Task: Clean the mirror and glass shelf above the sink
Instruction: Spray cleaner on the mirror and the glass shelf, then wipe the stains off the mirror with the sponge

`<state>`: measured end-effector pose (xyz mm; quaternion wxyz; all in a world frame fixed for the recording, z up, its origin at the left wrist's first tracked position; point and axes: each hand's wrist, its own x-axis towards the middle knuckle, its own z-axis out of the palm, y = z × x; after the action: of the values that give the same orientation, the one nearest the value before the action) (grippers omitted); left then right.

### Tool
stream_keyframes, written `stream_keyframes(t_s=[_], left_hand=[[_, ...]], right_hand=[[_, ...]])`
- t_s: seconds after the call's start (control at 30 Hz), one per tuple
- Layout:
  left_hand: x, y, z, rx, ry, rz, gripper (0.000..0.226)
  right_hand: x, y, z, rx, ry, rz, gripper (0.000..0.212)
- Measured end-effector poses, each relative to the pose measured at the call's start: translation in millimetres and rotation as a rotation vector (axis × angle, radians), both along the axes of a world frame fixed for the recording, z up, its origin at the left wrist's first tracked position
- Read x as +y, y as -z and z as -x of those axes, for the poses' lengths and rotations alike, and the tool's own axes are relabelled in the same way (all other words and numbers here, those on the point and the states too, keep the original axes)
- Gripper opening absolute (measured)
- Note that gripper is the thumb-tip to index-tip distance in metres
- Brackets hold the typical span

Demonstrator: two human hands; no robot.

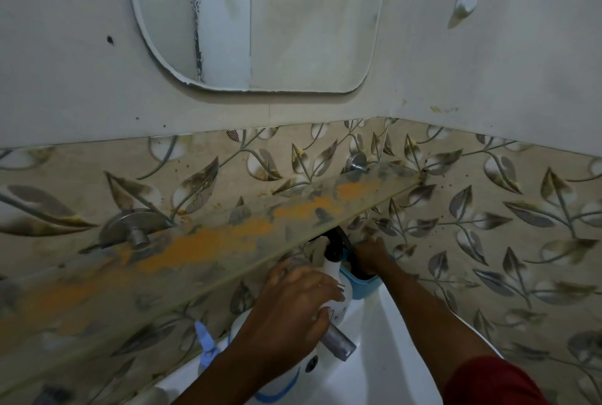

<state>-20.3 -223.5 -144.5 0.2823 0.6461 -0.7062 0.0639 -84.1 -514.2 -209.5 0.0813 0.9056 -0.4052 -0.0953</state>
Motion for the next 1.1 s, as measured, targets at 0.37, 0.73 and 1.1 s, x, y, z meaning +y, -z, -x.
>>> stream_keyframes(t_s=[0.37, 0.73, 1.1], left_hand=[[-12.5, -19.5, 8.6, 0.244, -0.03, 0.093, 0.034], [7.0, -75.9, 87.9, 1.114, -0.149, -0.311, 0.054], [35.9, -200.4, 58.9, 0.965, -0.041, 0.24, 0.02]], right_hand=[[16.7, -92.6, 61.8, -0.628, 0.023, 0.146, 0.017], [161.3, -164.6, 164.1, -1.654, 0.258, -0.982, 0.011], [235.6, -225.6, 125.8, -1.778, -0.106, -1.677, 0.047]])
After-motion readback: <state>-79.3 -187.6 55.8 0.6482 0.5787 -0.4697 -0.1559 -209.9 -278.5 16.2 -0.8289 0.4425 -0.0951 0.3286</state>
